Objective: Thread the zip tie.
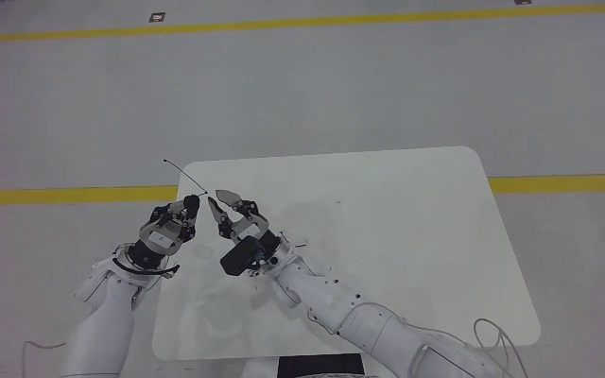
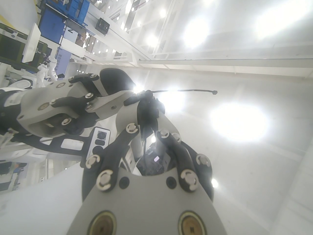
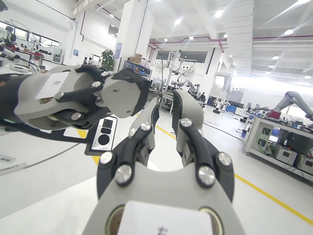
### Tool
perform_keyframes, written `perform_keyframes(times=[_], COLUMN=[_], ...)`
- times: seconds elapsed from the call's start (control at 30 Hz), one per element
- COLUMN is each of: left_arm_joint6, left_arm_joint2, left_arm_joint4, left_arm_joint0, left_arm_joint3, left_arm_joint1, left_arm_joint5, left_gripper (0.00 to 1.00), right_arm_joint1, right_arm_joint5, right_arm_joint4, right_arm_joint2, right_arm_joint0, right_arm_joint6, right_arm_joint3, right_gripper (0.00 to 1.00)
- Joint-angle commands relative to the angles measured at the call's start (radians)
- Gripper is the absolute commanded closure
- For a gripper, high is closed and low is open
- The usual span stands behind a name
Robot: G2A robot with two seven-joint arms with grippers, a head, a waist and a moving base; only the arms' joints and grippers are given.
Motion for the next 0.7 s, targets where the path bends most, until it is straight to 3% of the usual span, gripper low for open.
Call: perform_keyframes(times=[0.0, 0.67], left_arm_joint6=[0.0, 0.0], left_arm_joint2=[0.0, 0.0], left_arm_joint4=[0.0, 0.0], left_arm_joint0=[0.0, 0.0], left_arm_joint3=[0.0, 0.0], left_arm_joint1=[0.0, 0.0], left_arm_joint5=[0.0, 0.0], left_gripper=[1.0, 1.0], right_arm_joint1=[-0.001, -0.012], right_arm_joint5=[0.0, 0.0], right_arm_joint4=[0.0, 0.0], right_arm_joint2=[-0.001, -0.008], right_arm_joint0=[0.001, 0.012], right_arm_joint6=[0.0, 0.005], right_arm_joint3=[0.001, 0.015], right_gripper=[0.87, 0.87])
